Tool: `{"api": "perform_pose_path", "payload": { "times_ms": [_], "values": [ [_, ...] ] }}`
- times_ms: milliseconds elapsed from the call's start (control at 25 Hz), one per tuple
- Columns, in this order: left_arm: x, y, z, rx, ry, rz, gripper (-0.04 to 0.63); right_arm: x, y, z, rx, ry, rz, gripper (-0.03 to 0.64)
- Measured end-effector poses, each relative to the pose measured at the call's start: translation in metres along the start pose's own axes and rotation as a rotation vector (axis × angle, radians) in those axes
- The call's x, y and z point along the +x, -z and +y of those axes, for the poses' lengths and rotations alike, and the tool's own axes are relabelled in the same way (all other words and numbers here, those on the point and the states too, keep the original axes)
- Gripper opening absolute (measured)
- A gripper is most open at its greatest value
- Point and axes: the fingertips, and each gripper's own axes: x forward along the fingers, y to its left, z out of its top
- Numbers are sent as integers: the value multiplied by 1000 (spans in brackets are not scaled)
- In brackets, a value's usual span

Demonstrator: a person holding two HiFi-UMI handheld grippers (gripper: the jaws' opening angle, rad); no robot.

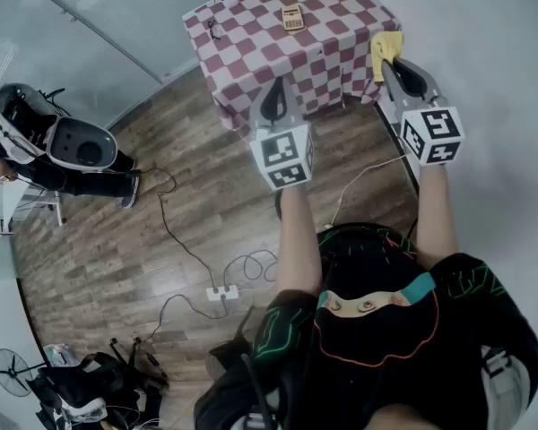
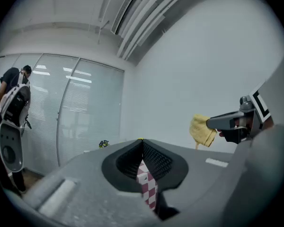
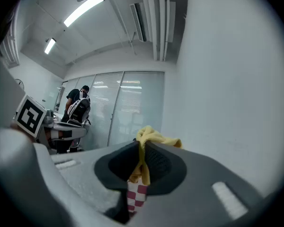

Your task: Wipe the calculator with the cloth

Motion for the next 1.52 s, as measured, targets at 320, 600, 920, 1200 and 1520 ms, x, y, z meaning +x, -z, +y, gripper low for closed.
{"api": "perform_pose_path", "payload": {
  "times_ms": [320, 600, 920, 1200, 1520],
  "values": [
    [11, 9, -5, -14, 46, 4, 10, -1, 3, -8, 21, 64, -8, 40],
    [12, 12, 8, -37, 46, 14, 9, 5, 3, -6, 26, 95, 12, 40],
    [29, 24, 32, -55, 22, 14, 10, 34, 2, -9, 2, 86, 19, 40],
    [52, 25, 68, -68, -41, 2, 10, 81, -3, -10, 19, 39, -4, 40],
    [105, 45, 91, -45, -71, 62, 10, 152, 20, -37, 87, 19, 18, 40]
  ]
}}
